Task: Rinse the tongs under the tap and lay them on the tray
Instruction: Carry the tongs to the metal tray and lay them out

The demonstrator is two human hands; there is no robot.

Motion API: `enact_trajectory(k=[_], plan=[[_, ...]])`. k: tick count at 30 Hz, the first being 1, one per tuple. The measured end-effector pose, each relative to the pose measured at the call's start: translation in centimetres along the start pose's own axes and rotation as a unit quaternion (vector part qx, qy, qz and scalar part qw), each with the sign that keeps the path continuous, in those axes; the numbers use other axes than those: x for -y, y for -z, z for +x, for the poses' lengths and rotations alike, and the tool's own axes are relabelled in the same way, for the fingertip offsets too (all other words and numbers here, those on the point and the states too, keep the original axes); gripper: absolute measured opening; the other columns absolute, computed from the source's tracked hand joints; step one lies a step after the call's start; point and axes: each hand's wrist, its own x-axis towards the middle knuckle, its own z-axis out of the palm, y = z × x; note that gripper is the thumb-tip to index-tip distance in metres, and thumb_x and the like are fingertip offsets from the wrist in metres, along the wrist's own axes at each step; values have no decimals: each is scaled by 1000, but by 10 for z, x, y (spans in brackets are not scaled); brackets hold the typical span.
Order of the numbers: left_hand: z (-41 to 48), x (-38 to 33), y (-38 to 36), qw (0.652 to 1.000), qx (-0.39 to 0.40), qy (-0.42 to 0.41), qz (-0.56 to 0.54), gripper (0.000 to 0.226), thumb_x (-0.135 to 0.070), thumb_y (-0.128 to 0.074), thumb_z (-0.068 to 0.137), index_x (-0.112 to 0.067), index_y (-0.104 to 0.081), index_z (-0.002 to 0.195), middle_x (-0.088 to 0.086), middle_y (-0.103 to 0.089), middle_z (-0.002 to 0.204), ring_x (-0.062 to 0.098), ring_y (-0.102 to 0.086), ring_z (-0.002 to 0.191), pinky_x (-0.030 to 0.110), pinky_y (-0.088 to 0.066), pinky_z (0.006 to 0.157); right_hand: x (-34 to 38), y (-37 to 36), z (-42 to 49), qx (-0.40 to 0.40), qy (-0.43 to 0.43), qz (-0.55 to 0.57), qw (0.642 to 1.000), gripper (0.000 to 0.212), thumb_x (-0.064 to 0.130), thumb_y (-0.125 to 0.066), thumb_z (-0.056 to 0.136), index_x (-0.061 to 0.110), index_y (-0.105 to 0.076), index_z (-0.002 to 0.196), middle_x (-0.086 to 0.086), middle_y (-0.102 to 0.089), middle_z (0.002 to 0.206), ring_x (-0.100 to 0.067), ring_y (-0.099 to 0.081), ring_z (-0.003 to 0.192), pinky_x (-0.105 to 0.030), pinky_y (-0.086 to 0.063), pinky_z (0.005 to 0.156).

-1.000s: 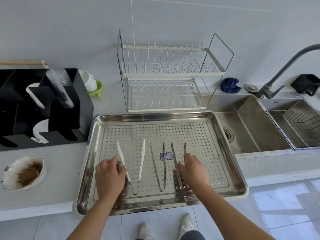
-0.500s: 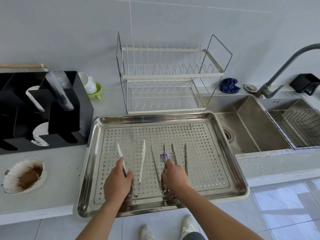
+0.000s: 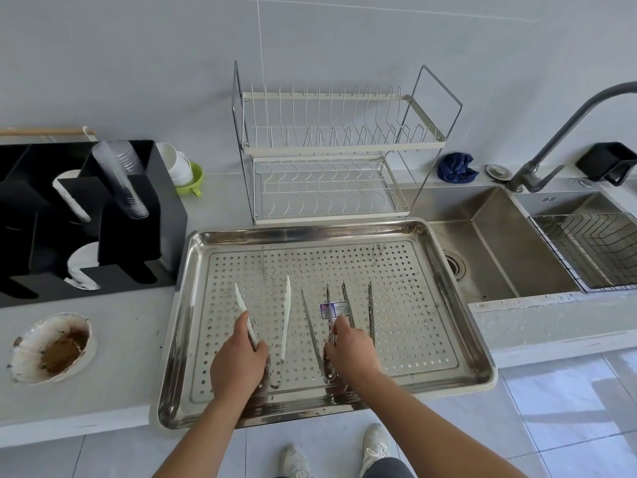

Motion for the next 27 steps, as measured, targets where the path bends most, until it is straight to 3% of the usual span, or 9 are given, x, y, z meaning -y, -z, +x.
enact_trajectory(k=[3,6,9,11,14,18,23,27], plan=[[-1,0,1,1000,2,6,-3,67,-30,-62,96,-27,-26,153,-8,-62,66,9,-59,46,23,-38,38,-1,0,-2,-8,-6,9,1000,25,28,-62,99,13,-51,116,6,-53,68,-17,-56,64,-28,-46,53],[-3,0,3,1000,2,7,-5,68,-31,-61,96,-25,-24,154,-7,-61,66,10,-57,47,22,-35,38,-9,8,-5,-54,-13,38,998,28,36,-62,98,16,-54,117,7,-60,71,-12,-60,61,-24,-46,48],[-4,0,5,1000,7,7,1,70,-30,-60,97,-23,-23,155,-6,-61,67,9,-56,48,21,-33,38,-26,27,-5,-115,-40,39,992,24,36,-62,98,18,-60,114,5,-68,90,-10,-63,67,-28,-57,58],[-4,-1,5,1000,12,11,3,73,-29,-60,97,-21,-20,157,-7,-61,71,9,-59,50,22,-35,38,-38,38,-6,-132,-64,13,989,30,39,-62,97,19,-58,119,-1,-65,113,-17,-64,75,-30,-52,58],[-5,-3,4,1000,17,14,3,77,-28,-59,97,-18,-15,159,-7,-62,73,10,-61,53,25,-40,40,-48,42,-4,-94,-84,-37,991,45,46,-63,95,18,-50,128,-6,-52,127,-21,-57,81,-31,-45,64],[-3,-3,4,999,24,26,2,76,-28,-59,97,-18,-16,159,-7,-64,71,10,-64,52,25,-43,41,-53,36,1,-53,-79,-48,994,53,51,-66,93,17,-47,129,-8,-53,125,-18,-50,86,-29,-45,74],[-3,-4,4,999,28,35,3,73,-30,-58,97,-17,-20,158,-7,-63,69,9,-62,52,23,-40,40,-56,29,4,-45,-72,-27,996,54,49,-65,94,16,-49,133,-6,-59,121,-20,-58,95,-35,-52,87],[-2,-5,4,999,29,40,3,73,-30,-58,96,-17,-22,158,-4,-63,74,12,-63,58,26,-41,44,-55,29,7,-41,-73,-20,996,54,46,-66,94,14,-49,134,-6,-59,122,-21,-60,98,-33,-51,85]])
